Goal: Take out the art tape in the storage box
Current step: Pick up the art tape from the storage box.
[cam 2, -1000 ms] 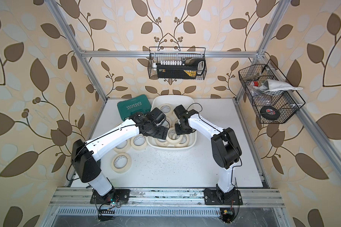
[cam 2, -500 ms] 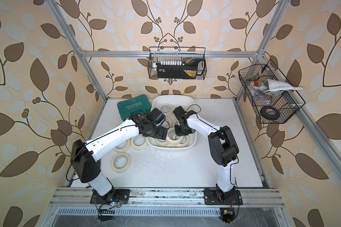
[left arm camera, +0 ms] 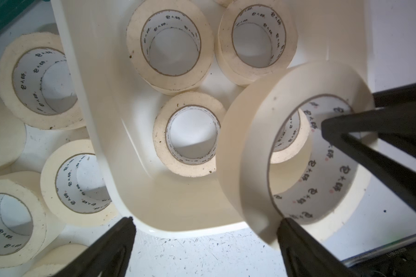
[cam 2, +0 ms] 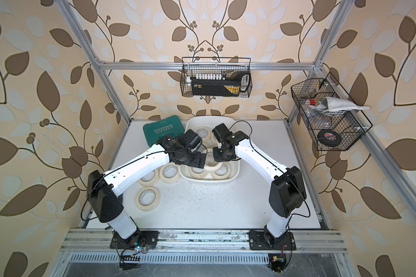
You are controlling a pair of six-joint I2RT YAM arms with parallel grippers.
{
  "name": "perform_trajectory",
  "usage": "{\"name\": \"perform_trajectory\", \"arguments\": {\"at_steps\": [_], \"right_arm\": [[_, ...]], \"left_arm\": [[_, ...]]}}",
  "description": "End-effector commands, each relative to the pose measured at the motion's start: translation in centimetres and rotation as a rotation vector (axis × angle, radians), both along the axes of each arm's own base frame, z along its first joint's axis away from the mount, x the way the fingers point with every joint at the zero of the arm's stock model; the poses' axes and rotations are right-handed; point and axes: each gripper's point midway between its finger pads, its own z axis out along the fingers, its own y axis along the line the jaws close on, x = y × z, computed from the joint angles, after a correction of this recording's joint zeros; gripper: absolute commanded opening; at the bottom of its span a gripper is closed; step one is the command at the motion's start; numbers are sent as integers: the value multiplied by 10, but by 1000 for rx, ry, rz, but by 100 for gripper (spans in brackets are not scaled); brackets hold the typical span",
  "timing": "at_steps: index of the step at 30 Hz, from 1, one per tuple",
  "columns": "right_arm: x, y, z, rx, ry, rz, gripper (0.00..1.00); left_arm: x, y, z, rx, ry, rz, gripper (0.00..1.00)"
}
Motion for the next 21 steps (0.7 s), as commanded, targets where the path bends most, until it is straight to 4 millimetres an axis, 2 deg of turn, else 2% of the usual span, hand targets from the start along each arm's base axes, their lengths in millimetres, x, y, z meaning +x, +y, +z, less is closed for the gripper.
{"name": "perform_trajectory", "arguments": {"at_steps": [1, 6, 10, 14, 16, 17, 20, 21], "right_arm": [[-7, 8, 19, 25, -23, -5, 2], [-15, 22, 23, 28, -24, 19, 2], [-20, 31, 26, 31, -30, 31, 2], [-23, 39, 31, 43, -37, 43, 3], [-24, 45, 35, 50, -47, 52, 4], [-24, 47, 37, 52, -53, 57, 4], [-23, 50, 40, 59, -57, 55, 8], [-27, 56, 40, 61, -57, 74, 9]], "left_arm": [[10, -3, 16, -42, -24, 16, 97], [12, 6, 13, -34, -19, 59, 95], [12, 15, 7, -38, -4, 86, 89], [10, 22, 4, -26, -4, 91, 75], [10, 26, 2, -13, -2, 98, 72], [10, 28, 1, -2, 0, 101, 68], [10, 31, 1, 8, -2, 103, 45], [9, 31, 3, 6, -4, 103, 38]]}}
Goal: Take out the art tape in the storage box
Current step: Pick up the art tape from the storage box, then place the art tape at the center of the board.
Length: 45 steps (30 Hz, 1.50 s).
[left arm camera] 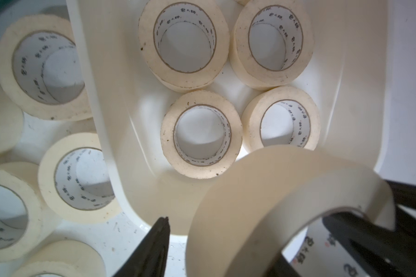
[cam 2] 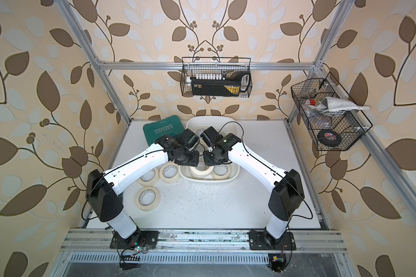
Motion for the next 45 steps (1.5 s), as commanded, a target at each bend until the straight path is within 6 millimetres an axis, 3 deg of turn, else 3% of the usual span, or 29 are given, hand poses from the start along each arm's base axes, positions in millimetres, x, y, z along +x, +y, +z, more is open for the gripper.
{"name": "perform_trajectory", "arguments": {"at_steps": [1, 8, 12, 18, 24, 27, 36, 45], "right_arm": [[-1, 11, 20, 35, -35, 9, 12], [-4, 11, 40, 74, -79, 29, 51], [-6, 6, 61, 91, -139, 40, 61], [-4, -11, 76, 86, -218, 16, 65], [2, -26, 66, 81, -199, -30, 65], [3, -27, 62, 96, -183, -32, 65], [-4, -5, 62, 200, -146, 44, 65], [-6, -8, 57, 184, -142, 48, 66]], "left_arm": [[1, 19, 15, 20, -41, 31, 31], [-12, 35, 22, 22, -38, 40, 21], [-26, 54, 22, 14, -21, 68, 19], [-59, 88, 14, 10, 15, 147, 20], [-103, 113, -31, -24, 129, 269, 20], [-118, 116, -48, -56, 169, 290, 20], [-109, 118, -38, -28, 133, 296, 20], [-115, 124, -80, 20, 185, 319, 20]]}}
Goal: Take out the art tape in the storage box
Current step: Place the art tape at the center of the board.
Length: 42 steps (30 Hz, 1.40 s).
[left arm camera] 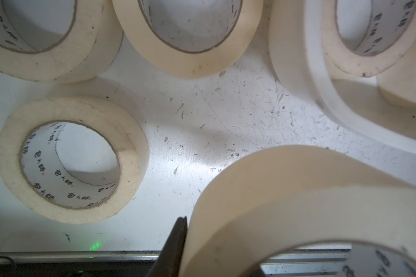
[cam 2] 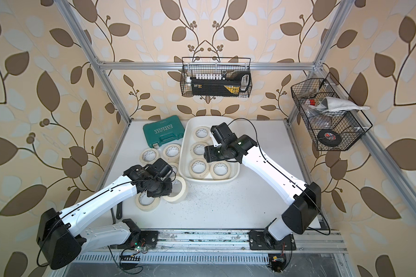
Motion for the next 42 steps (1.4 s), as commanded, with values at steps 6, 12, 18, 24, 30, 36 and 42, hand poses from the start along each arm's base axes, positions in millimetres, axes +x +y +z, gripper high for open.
{"name": "perform_trajectory", "arguments": {"at_steps": [6, 12, 18, 24, 30, 36, 42], "right_arm": [[-5, -1, -3, -7, 7, 24, 66], [-6, -4, -13, -21, 30, 20, 66], [-6, -6, -20, -31, 47, 15, 66], [-7, -8, -25, -38, 59, 11, 66], [-6, -10, -30, -47, 67, 6, 66], [-6, -11, -34, -52, 78, 4, 66], [-6, -17, -32, -55, 74, -6, 66]], "left_arm": [[2, 2, -36, 18, 22, 41, 21], [3, 1, -57, 41, 43, 40, 21], [5, 5, -69, 86, 59, 46, 26], [4, 18, -76, 151, 59, 87, 29], [1, 24, -80, 172, 60, 112, 46], [3, 25, -75, 179, 54, 113, 51], [14, 20, -42, 151, -11, 96, 52]]}}
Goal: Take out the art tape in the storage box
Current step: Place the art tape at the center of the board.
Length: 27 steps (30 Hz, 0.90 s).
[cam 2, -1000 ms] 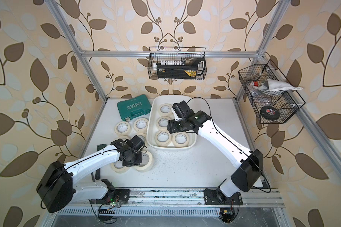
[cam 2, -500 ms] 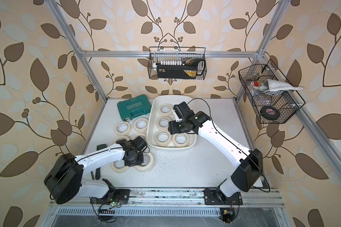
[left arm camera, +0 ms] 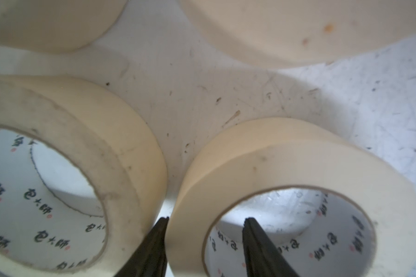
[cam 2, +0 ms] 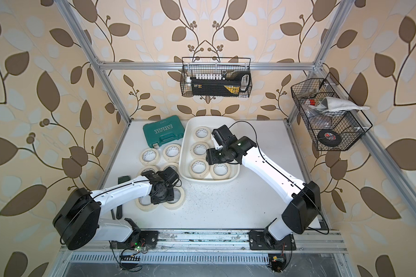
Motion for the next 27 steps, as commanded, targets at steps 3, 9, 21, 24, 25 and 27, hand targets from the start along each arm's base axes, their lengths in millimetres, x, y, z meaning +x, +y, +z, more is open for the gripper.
{"name": "perform_trajectory", "arguments": {"at_steps": [3, 9, 21, 24, 25, 27], "right_arm": [[-5, -9, -9, -25, 22, 2, 66], [-6, -18, -12, -26, 26, -12, 66], [28, -2, -61, -110, 23, 8, 60], [38, 10, -78, -145, 31, 28, 57], [41, 13, -84, -161, 37, 31, 56], [47, 20, -97, -187, 43, 37, 54]], "left_arm": [[24, -3, 55, -10, -133, -39, 53], [54, -20, 115, -30, -262, -164, 57], [76, -59, 182, -171, -390, -314, 71], [76, -63, 187, -199, -398, -313, 78], [76, -62, 188, -200, -399, -307, 81], [75, -59, 189, -198, -401, -293, 88]]}}
